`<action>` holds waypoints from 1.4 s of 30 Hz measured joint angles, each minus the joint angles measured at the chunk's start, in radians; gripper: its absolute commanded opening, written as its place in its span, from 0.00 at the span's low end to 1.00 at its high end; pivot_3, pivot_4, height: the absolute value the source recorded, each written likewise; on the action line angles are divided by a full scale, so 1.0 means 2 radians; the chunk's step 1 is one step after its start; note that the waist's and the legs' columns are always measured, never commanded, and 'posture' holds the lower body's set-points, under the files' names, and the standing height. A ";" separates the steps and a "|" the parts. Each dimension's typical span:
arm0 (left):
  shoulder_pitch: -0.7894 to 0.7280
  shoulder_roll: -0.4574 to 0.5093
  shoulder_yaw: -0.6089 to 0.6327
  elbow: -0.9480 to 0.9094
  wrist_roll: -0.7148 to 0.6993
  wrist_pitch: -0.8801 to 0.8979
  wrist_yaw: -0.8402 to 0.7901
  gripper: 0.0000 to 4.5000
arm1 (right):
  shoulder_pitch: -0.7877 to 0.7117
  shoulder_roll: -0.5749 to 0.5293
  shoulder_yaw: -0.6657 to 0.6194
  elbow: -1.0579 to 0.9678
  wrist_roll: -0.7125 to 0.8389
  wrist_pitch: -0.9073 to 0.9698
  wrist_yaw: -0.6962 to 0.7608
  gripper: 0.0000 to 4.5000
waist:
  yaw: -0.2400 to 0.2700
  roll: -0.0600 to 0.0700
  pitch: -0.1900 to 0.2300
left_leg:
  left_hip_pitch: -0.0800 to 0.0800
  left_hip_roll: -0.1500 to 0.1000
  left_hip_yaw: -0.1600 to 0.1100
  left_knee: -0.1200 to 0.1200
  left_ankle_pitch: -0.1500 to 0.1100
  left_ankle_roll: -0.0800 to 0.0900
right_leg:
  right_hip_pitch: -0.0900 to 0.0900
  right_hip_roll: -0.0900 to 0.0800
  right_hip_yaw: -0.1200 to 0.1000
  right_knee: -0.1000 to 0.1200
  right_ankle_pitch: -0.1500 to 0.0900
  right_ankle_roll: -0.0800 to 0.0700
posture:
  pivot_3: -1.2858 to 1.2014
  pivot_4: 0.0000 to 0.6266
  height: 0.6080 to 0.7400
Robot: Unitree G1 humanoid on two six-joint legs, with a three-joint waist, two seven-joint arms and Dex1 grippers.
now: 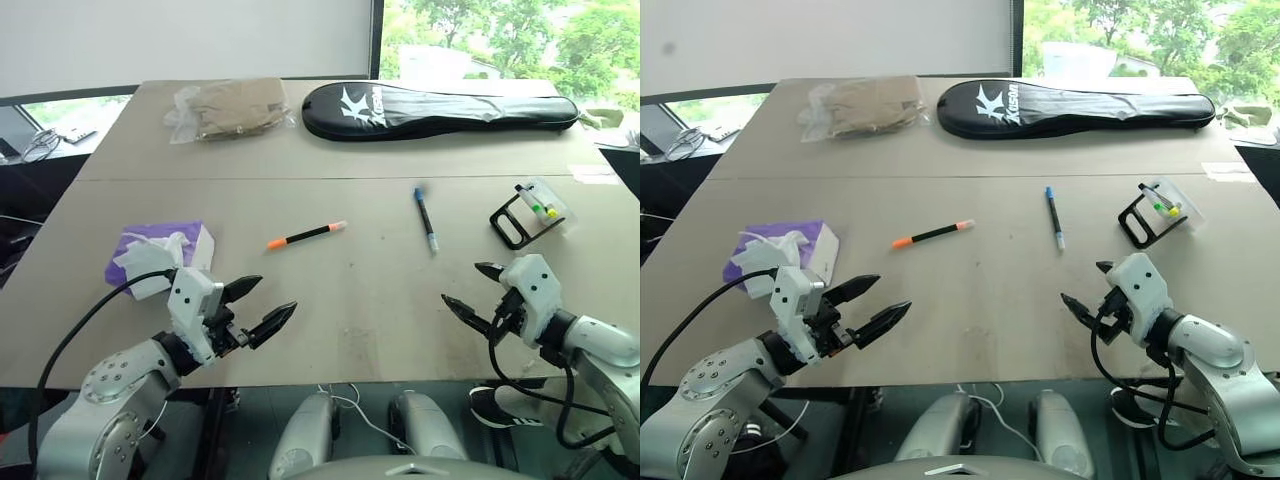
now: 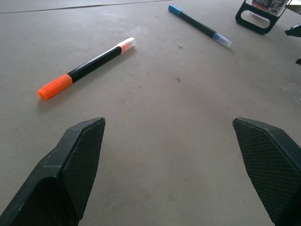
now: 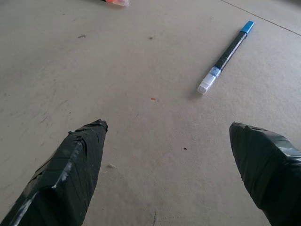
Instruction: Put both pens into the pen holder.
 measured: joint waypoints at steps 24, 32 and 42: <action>-0.077 0.029 -0.061 0.033 0.047 -0.087 -0.075 1.00 | -0.558 0.129 0.135 0.444 -0.030 0.413 -0.153 0.98 | -0.005 0.001 0.000 | -0.003 -0.001 0.002 -0.004 0.000 0.000 | -0.004 -0.001 0.002 -0.001 0.001 -0.001 | 0.52 0.24 1.00; -0.075 0.010 -0.064 0.026 0.049 -0.086 -0.041 1.00 | -0.639 0.123 0.194 0.634 -0.074 0.293 -0.081 0.45 | -0.016 0.001 0.000 | -0.002 -0.001 0.003 -0.004 0.000 0.001 | -0.004 0.000 0.002 0.000 0.001 -0.001 | 0.52 0.24 1.00; -0.102 -0.035 -0.070 -0.005 0.000 0.001 0.062 1.00 | -0.589 0.095 0.167 0.585 -0.078 0.257 -0.022 0.01 | -0.011 0.000 0.000 | -0.002 -0.001 0.002 -0.003 0.000 0.001 | -0.004 0.000 0.002 0.001 0.001 -0.001 | 0.52 0.24 1.00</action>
